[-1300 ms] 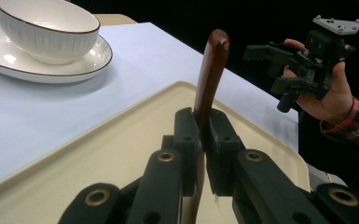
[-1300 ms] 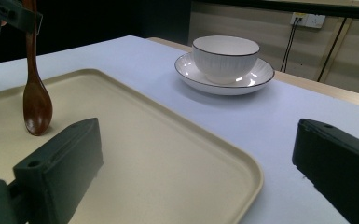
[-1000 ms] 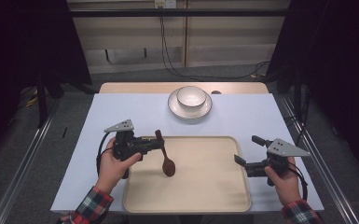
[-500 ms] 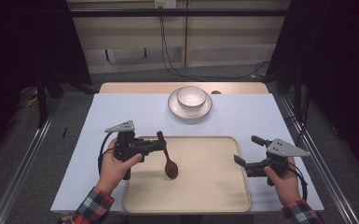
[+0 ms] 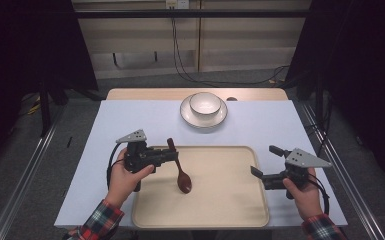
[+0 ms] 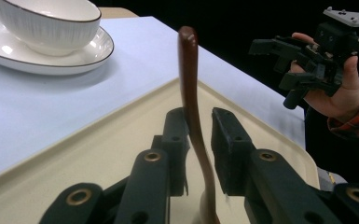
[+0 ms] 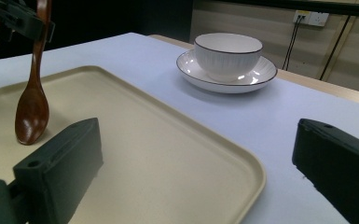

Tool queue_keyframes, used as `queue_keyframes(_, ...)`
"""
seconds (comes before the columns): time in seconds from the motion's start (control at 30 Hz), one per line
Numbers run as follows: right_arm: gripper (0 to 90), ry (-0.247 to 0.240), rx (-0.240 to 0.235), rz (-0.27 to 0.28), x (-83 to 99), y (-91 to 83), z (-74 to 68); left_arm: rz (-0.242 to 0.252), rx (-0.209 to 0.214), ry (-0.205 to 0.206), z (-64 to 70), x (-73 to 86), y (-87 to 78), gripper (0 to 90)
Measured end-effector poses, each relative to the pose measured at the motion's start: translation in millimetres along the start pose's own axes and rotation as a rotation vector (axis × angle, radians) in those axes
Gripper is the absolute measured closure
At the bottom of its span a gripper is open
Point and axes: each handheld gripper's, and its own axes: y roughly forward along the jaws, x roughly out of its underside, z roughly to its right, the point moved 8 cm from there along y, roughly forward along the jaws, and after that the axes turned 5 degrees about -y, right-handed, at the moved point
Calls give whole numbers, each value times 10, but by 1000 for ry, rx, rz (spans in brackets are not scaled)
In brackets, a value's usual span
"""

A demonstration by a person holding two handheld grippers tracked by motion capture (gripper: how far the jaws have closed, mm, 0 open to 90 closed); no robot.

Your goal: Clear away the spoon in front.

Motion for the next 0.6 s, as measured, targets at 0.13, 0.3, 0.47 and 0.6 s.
queue_keyframes(0.13, 12, 1, 0, 2, -2, 2, -2, 0, -31, 13, -48, 5, 10, 696)
queue_keyframes(0.3, 12, 1, -1, 2, -1, 6, -2, 9, -75, 36, -93, -6, 17, 586)
queue_keyframes(0.47, 12, 3, -1, -3, 2, 5, -7, 8, -105, 56, -123, -2, 34, 537)
queue_keyframes(0.6, 13, 1, 0, -3, 3, 10, -7, 3, -121, 66, -134, 1, 63, 483)
